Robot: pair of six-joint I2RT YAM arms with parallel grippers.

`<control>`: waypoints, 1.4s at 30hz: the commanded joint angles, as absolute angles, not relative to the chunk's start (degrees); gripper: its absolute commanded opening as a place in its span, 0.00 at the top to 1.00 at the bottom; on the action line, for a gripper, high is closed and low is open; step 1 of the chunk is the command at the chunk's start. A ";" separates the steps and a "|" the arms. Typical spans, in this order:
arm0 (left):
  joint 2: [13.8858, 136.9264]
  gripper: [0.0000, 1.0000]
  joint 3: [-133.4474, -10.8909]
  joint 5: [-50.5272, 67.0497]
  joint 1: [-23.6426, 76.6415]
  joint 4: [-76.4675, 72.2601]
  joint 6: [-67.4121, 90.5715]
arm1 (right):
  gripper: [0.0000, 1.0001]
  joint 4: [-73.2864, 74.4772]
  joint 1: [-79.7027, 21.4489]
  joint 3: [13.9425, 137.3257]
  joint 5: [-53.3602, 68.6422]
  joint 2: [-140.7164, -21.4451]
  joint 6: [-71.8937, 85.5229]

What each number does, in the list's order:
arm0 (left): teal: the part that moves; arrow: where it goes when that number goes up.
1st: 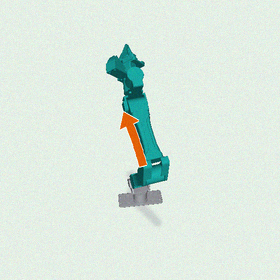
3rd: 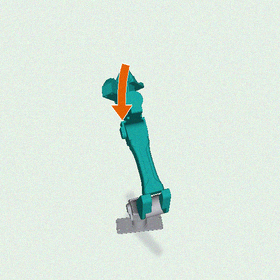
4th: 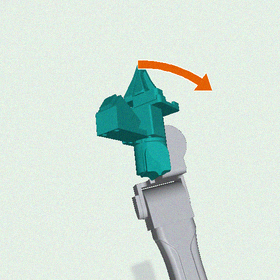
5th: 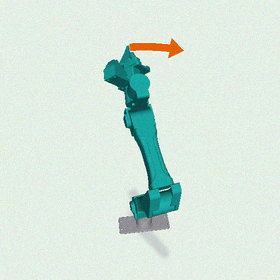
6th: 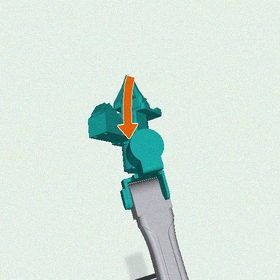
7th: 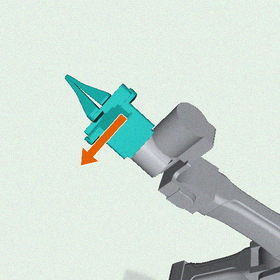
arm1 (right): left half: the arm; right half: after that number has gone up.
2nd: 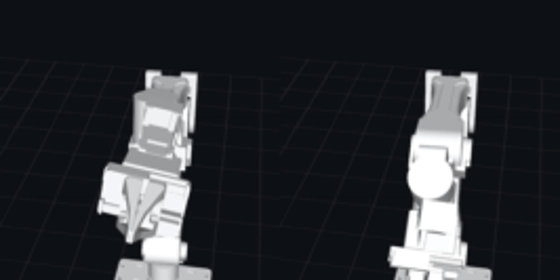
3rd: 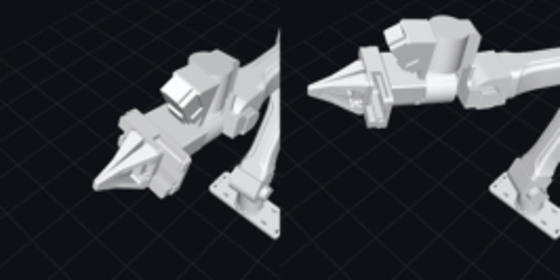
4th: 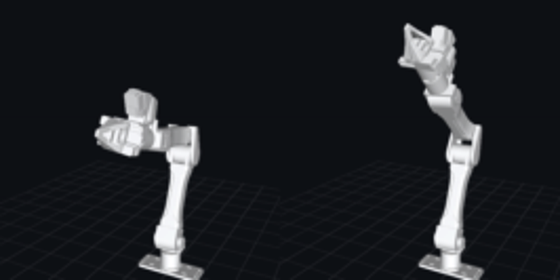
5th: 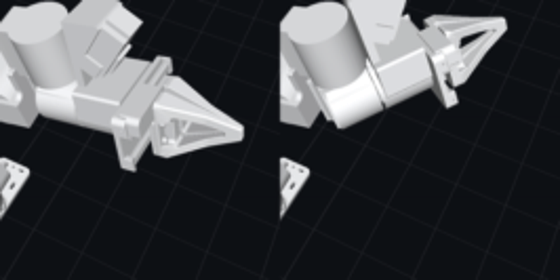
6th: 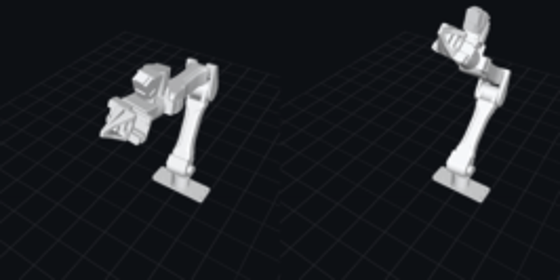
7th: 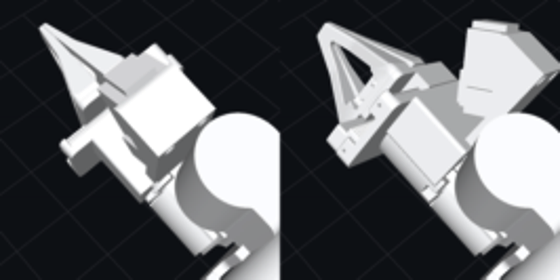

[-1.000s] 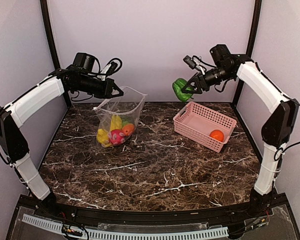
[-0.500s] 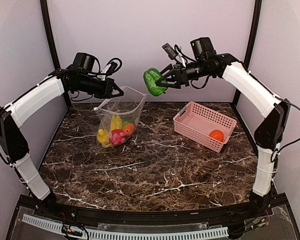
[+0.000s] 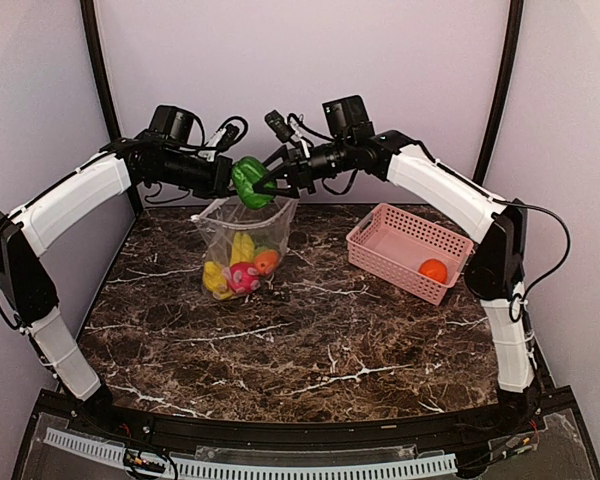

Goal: Place the food in the zip-top bag and seal the zipper
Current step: Place the fake fruit in the zipper food storage bag, then pick up the fake fruit from the bin.

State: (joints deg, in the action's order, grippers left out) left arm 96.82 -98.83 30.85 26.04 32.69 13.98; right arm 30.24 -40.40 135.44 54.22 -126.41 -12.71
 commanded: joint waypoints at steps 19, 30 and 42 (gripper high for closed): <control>93.42 0.99 -96.62 29.83 26.19 31.90 13.36 | 0.24 31.52 -41.61 127.55 46.40 -119.64 -20.73; 93.75 0.99 -96.46 30.12 26.19 31.40 13.40 | 0.29 45.20 -43.41 128.85 43.62 -116.38 -35.92; 93.77 0.99 -96.02 31.65 26.19 31.10 13.67 | 0.35 47.23 -49.82 127.56 25.69 -118.78 -45.58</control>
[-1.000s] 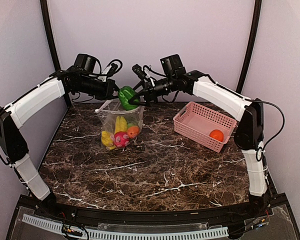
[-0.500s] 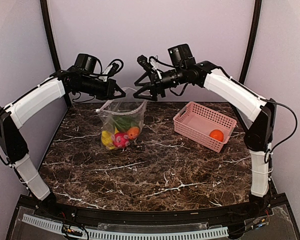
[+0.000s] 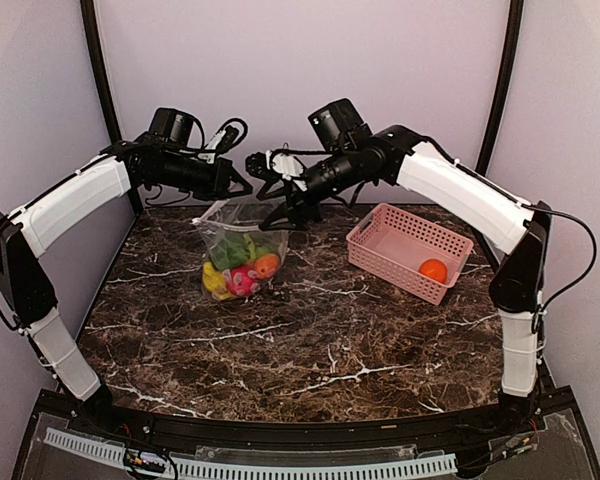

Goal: Place the food in the zip-top bag and seal the zipper
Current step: Pick up the fake fruit from the bin.

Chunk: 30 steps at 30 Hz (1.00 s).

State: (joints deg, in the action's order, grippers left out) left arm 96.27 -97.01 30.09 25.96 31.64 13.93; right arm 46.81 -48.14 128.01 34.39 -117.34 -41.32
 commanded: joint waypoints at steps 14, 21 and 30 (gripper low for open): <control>94.30 0.99 -96.73 31.25 26.19 30.94 12.99 | 0.44 49.67 -46.86 129.94 24.76 -115.23 -39.28; 95.86 0.99 -100.24 30.29 26.19 32.22 11.55 | 0.44 48.82 -34.61 119.31 33.01 -106.96 -31.92; 96.42 0.99 -99.77 32.85 26.28 29.83 13.40 | 0.38 55.04 -15.42 102.53 27.48 -103.26 -27.19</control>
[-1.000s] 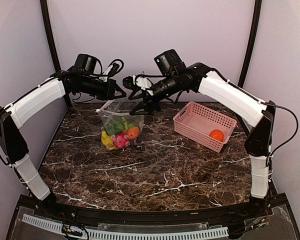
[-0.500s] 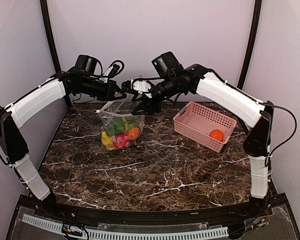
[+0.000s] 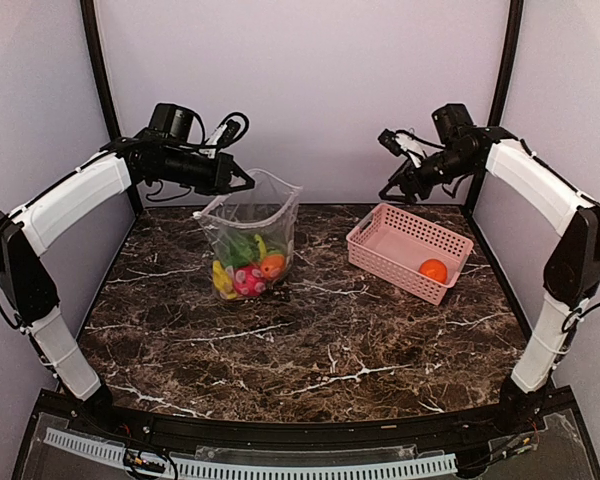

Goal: Place the food in the zip-top bag and seal the zipper
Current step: Pick up the fake fruit from the bin.

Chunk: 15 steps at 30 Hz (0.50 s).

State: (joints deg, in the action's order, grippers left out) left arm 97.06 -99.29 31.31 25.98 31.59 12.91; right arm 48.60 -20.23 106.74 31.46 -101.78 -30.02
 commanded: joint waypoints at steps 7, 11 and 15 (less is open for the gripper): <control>97.09 0.99 -97.82 33.37 26.35 28.79 14.65 | 0.36 60.53 -7.62 94.87 22.00 -104.35 -26.19; 96.91 0.99 -96.95 33.53 26.45 28.35 14.94 | 0.32 62.23 -7.12 92.94 20.13 -105.21 -25.19; 96.40 0.99 -96.78 33.19 26.45 28.83 14.34 | 0.28 63.74 -6.46 93.25 18.87 -107.29 -23.58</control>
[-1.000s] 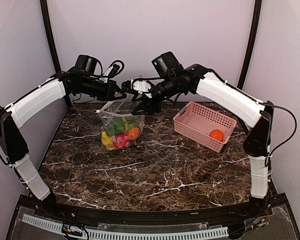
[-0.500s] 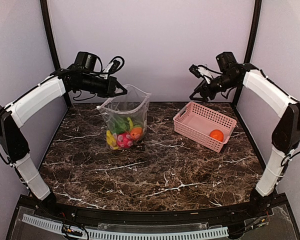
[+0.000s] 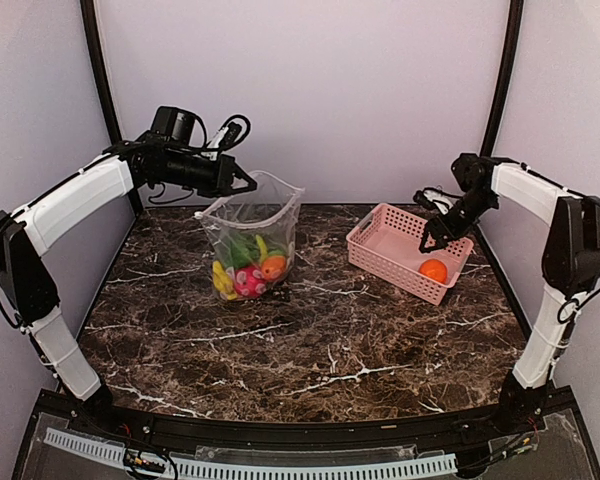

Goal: Place the food in the zip-top bag and seal the zipper
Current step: Pick up the fake fruit from the bin.

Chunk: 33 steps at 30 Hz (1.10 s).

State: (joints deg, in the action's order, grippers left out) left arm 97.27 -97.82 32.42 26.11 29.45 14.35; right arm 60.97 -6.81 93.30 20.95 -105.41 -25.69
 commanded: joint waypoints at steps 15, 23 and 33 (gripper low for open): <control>96.15 0.99 -95.39 32.87 26.46 28.56 13.93 | 0.23 65.65 -4.92 96.06 15.21 -113.94 -20.68; 96.24 0.99 -95.10 32.88 26.46 28.46 14.14 | 0.15 65.07 -4.81 94.65 13.93 -115.53 -21.30; 96.30 0.99 -94.91 33.00 26.46 28.26 14.15 | 0.15 63.03 -4.80 94.07 10.01 -116.83 -21.88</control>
State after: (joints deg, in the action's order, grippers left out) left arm 97.27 -96.16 32.42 26.26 28.75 14.26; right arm 64.14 -5.19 94.72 12.53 -115.50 -21.41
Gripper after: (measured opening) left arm 0.011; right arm 0.850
